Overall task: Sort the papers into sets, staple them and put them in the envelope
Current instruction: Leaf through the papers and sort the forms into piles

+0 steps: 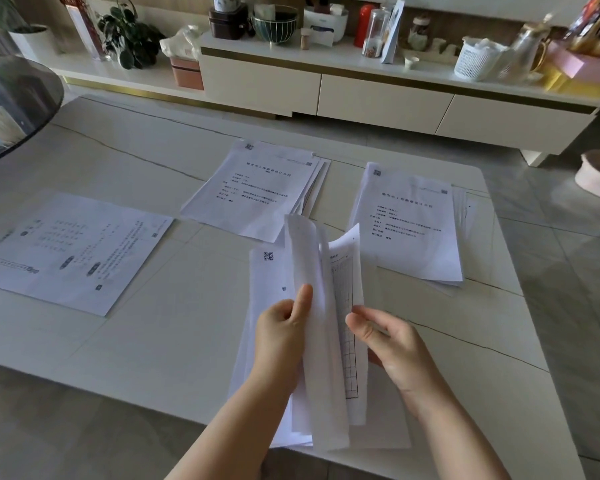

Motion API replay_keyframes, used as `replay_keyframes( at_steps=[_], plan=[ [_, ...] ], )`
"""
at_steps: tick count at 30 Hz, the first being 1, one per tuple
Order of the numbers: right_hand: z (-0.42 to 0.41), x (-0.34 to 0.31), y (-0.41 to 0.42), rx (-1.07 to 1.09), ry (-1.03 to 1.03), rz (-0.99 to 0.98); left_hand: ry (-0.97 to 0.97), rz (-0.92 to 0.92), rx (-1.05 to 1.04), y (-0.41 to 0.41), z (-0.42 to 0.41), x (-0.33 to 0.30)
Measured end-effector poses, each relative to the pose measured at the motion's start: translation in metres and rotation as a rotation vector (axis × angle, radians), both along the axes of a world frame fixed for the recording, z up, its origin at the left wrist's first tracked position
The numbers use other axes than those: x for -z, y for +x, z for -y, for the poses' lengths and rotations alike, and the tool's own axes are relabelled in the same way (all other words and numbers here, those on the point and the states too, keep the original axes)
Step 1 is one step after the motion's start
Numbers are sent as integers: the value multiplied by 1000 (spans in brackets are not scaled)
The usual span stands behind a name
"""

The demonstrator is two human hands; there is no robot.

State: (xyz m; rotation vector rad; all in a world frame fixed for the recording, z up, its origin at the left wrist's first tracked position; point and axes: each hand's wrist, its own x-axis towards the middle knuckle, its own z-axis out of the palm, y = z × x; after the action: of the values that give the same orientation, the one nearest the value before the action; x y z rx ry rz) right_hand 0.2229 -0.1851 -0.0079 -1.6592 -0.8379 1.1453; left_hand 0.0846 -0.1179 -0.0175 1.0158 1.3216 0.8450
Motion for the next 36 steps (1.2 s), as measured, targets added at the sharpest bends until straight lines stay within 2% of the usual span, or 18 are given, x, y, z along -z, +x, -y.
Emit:
replay_keyframes(
  at_steps=[4, 7, 10, 14, 21, 26, 30, 36],
  plan=[
    [3, -2, 4, -52, 14, 49, 5, -16, -20, -6, -4, 2],
    [4, 8, 12, -72, 22, 257, 11, -17, -46, -12, -9, 4],
    [3, 19, 20, 22, -51, 441, 7, -10, -80, -17, -13, 2],
    [-2, 17, 22, 103, -7, 464, 43, -7, -82, -21, -15, -7],
    [-4, 18, 18, 86, 61, 470, 151, -85, -30, -19, -11, -12],
    [-5, 22, 13, -98, -34, 340, 110, -112, 77, -8, -2, -7],
    [-6, 19, 12, -66, -52, 234, 48, -87, 203, -4, 1, -10],
    [-4, 22, 12, -35, 16, 307, 12, -130, 147, -10, -1, -11]
  ],
)
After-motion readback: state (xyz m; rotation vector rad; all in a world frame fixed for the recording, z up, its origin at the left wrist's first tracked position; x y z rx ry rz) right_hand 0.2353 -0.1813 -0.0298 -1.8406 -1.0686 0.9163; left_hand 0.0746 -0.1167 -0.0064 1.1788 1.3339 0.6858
